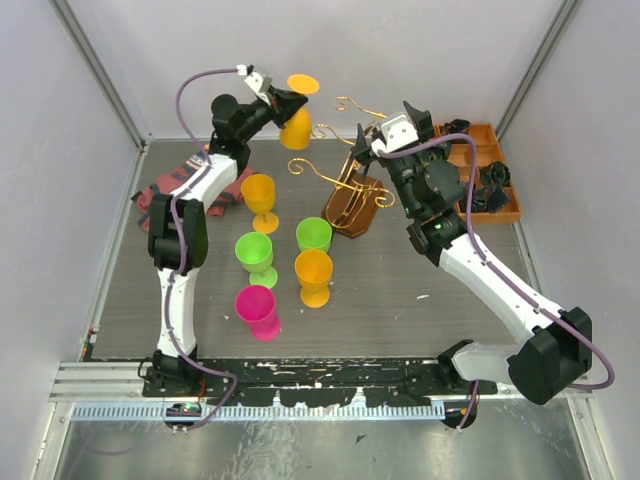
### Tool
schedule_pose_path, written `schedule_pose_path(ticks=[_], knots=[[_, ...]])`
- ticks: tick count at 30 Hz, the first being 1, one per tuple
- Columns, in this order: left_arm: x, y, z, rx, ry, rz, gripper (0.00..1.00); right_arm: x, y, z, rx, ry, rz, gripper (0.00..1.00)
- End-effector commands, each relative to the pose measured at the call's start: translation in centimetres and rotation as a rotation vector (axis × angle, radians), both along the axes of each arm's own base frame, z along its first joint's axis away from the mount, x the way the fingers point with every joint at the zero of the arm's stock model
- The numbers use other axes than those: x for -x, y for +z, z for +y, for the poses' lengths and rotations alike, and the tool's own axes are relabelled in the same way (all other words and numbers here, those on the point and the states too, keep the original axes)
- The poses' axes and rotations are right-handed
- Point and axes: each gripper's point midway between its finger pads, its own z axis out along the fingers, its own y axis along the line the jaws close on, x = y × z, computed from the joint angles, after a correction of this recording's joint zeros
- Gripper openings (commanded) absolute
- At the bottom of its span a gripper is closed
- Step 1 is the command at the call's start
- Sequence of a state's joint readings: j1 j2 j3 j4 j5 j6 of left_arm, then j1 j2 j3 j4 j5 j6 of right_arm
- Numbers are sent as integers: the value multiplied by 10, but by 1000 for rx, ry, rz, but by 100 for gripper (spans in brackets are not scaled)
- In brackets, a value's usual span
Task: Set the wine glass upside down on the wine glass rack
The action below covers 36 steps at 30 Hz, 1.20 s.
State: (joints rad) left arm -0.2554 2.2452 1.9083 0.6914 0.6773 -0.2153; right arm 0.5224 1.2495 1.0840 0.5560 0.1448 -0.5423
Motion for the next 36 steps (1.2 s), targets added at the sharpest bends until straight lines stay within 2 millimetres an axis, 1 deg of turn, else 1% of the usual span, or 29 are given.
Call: schedule_pose_path(ticks=[1, 8, 12, 17, 20, 23, 26, 32, 34, 36], knots=[[14, -5, -29, 7, -83, -50, 0, 17, 32, -6, -16, 9, -76, 100], [21, -18, -57, 8, -122, -36, 0, 21, 44, -7, -22, 12, -96, 100], [20, -29, -64, 6, -121, -21, 0, 23, 48, -8, -22, 15, -105, 100], [19, -35, -69, 24, -127, -4, 0, 23, 46, -8, -8, 11, -100, 100], [23, -38, -75, 39, -144, 9, 0, 20, 42, -6, 4, 10, -91, 100], [31, -37, -81, 42, -158, 14, 0, 17, 40, -4, 11, 10, -87, 100], [40, -36, -81, 48, -158, 13, 0, 15, 37, -3, 16, 12, -82, 100], [56, -33, -72, 36, -132, 8, 0, 15, 31, -3, 24, 12, -65, 100], [67, -25, -70, 37, -134, -8, 0, 14, 28, -3, 27, 11, -60, 100], [76, -24, -71, 29, -132, -14, 0, 14, 26, -2, 30, 12, -59, 100]])
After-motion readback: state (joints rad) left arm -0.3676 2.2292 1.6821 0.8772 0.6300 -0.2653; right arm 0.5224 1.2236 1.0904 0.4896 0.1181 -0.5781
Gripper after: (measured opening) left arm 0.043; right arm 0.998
